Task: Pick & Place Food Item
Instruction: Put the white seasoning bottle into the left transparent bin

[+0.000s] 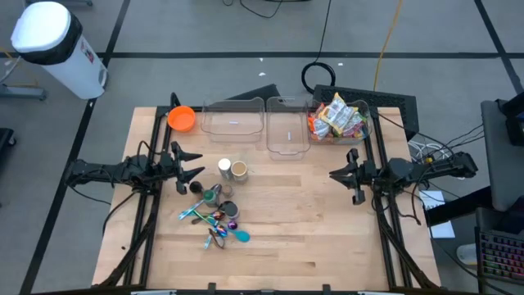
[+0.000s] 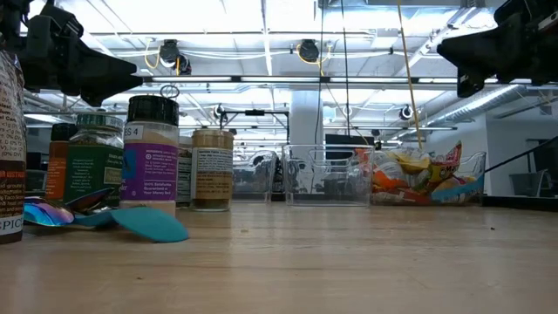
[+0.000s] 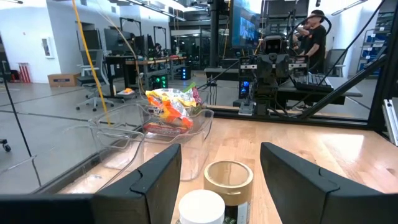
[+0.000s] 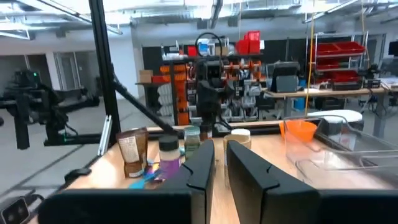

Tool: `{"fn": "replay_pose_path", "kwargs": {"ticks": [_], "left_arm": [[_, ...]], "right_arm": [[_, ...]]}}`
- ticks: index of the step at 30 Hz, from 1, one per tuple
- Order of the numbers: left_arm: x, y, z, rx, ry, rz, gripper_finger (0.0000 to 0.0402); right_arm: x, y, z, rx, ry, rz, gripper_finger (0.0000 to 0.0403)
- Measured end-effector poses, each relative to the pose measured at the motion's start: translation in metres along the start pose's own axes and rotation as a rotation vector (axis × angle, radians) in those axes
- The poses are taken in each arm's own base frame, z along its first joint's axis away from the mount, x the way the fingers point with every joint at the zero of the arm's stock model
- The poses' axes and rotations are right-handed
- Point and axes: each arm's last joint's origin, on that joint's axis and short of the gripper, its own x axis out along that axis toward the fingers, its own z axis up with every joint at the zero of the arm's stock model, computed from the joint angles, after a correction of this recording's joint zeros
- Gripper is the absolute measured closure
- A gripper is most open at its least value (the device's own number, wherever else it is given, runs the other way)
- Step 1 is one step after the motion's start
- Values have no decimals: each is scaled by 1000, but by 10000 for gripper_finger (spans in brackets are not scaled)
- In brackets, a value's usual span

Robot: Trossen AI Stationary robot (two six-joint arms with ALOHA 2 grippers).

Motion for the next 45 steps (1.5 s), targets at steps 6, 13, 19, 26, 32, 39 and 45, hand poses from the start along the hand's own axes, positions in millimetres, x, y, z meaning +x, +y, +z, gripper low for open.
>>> {"fn": "replay_pose_path", "kwargs": {"ticks": [6, 13, 19, 26, 32, 39, 45], "left_arm": [[0, 0, 0, 0, 0, 0, 174], [0, 0, 0, 0, 0, 0, 174], [0, 0, 0, 0, 0, 0, 174], [0, 0, 0, 0, 0, 0, 174], [0, 0, 0, 0, 0, 0, 174], [0, 0, 0, 0, 0, 0, 174], [0, 0, 0, 0, 0, 0, 174]], "right_arm": [[0, 0, -5, -62, 46, -1, 363], [-3, -3, 4, -98, -35, -83, 362], [-8, -5, 8, -101, -82, -135, 363], [-10, -5, 8, -112, -77, -127, 360], [-9, -1, 6, -141, -66, 13, 358], [-9, 1, 3, -158, -38, 86, 358], [-8, -6, 3, -168, -27, 10, 359]]}}
